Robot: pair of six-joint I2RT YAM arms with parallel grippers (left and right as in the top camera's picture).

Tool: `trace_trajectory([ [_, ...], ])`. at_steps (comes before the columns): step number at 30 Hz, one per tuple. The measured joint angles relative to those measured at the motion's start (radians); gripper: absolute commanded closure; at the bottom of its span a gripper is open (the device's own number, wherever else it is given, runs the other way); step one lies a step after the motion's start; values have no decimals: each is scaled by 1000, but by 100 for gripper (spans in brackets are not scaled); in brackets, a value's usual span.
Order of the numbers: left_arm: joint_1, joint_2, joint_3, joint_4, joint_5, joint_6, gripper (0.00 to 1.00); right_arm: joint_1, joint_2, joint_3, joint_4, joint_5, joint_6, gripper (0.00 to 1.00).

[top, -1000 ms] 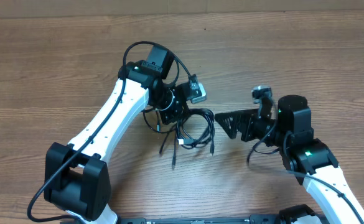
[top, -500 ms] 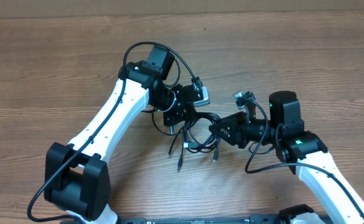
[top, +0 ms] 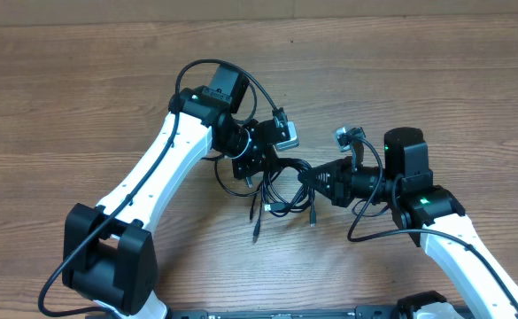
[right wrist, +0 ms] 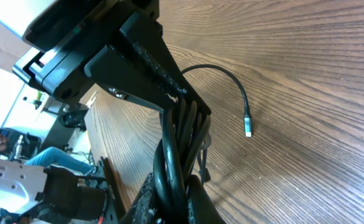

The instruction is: Untangle cables

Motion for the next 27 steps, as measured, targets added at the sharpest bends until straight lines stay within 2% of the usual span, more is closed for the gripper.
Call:
trace_trajectory([
  [7,11,-5,0,56,13,-111,96,0,-23,0,14,26,35,96],
  [15,48,-15,0,129,83,-341,96,-2,-56,0,32,42,43,96],
  [22,48,-15,0,152,87,-497,96,-3,-56,0,33,42,51,96],
  [27,48,-15,0,176,58,-650,96,-3,-56,1,30,61,55,96],
])
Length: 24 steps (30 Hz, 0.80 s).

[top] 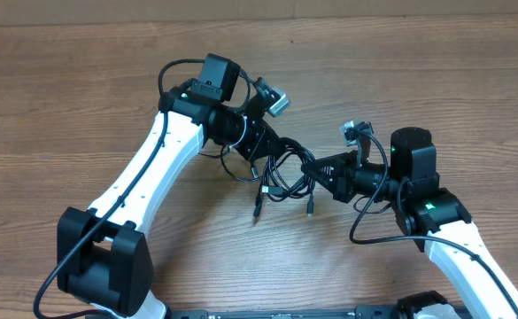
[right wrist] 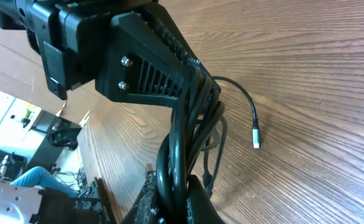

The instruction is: Untangle cables

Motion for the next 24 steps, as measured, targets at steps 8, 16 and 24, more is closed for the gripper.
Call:
trace_trajectory([
  [8,3,0,0,40,-128,-188,96,-4,-2,1,-14,-6,-2,96],
  [16,135,2,0,106,-402,-285,96,2,-44,0,-36,-142,-7,69],
  [24,111,2,0,117,-378,-194,96,3,-44,-1,93,-66,247,48],
])
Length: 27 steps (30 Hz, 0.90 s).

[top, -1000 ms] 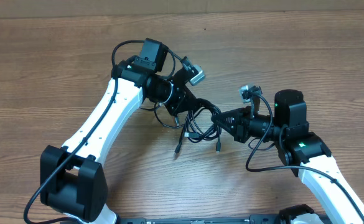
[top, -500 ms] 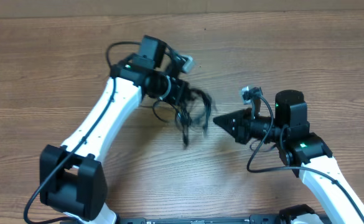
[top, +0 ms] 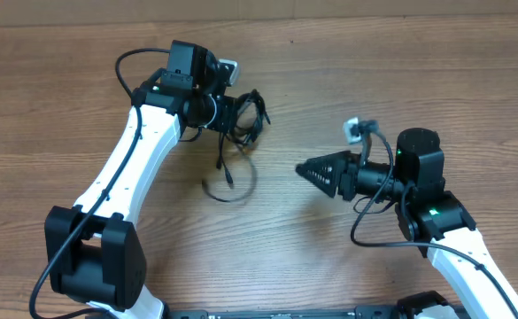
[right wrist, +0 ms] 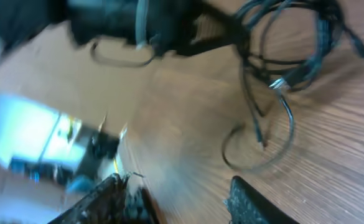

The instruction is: Untangle cables

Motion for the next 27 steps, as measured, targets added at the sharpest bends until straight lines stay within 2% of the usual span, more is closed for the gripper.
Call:
trace_trajectory([
  [6,0,0,0,0,172,151,96,26,26,0,10,196,337,48],
  [10,0,0,0,1,297,241,96,64,95,0,111,273,458,48],
  [14,-2,0,0,0,376,294,96,106,160,0,196,300,502,48],
  [22,-31,0,0,-19,417,334,96,145,270,0,376,322,579,48],
  [27,-71,0,0,-34,425,361,96,145,291,0,427,364,642,57],
])
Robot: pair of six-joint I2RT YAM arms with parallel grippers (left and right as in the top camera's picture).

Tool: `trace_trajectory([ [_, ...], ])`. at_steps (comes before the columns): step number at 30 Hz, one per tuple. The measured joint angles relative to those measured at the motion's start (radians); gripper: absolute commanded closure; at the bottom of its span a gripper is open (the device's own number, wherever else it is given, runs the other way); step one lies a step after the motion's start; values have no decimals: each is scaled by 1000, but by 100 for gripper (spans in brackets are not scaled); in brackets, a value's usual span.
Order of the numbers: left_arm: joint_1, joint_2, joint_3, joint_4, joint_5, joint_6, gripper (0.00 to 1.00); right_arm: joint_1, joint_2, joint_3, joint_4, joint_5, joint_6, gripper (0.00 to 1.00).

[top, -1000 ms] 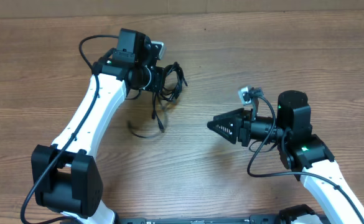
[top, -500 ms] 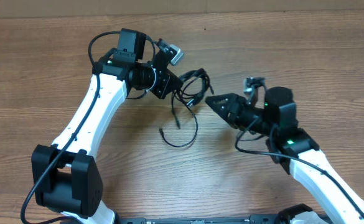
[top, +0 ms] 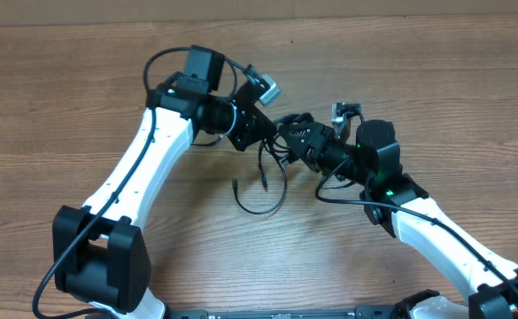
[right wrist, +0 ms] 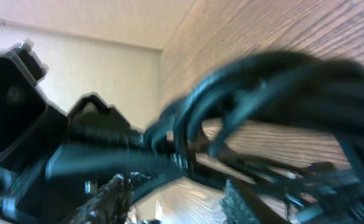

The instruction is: Untangle cables

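Observation:
A bundle of black cables (top: 268, 156) hangs from my left gripper (top: 257, 131), which is shut on it just above the table's middle. One loop (top: 260, 208) and two plug ends trail down onto the wood. My right gripper (top: 287, 136) points up-left, its tips right against the bundle. In the blurred right wrist view its rough fingertips (right wrist: 114, 194) stand apart, so the right gripper (right wrist: 172, 191) is open. The cable strands (right wrist: 262, 81) cross just ahead of the tips, with the left gripper's black body (right wrist: 38, 149) behind.
The brown wooden table (top: 436, 80) carries nothing else. The white left arm (top: 130, 186) crosses the left half and the right arm (top: 436, 226) the lower right. A wall shows beyond the far edge.
My left gripper has moved right and down toward the middle with the bundle. My right gripper, open and well apart at the right, now has its tips at the bundle.
At first both grippers were shut on the bundle at mid-table, then the same slightly farther back. Then the right gripper was open and empty to the right while the left held the bundle at the far left. Now the two meet again at the bundle.

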Motion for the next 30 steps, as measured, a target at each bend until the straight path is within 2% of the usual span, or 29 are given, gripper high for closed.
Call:
trace_trajectory([
  [5,-17,0,0,-2,3,15,96,0,8,0,-3,46,28,69],
  [16,-16,0,0,-13,5,18,96,4,9,0,-61,147,38,68],
  [30,-16,0,0,-24,61,48,96,5,9,0,-109,184,35,68],
])
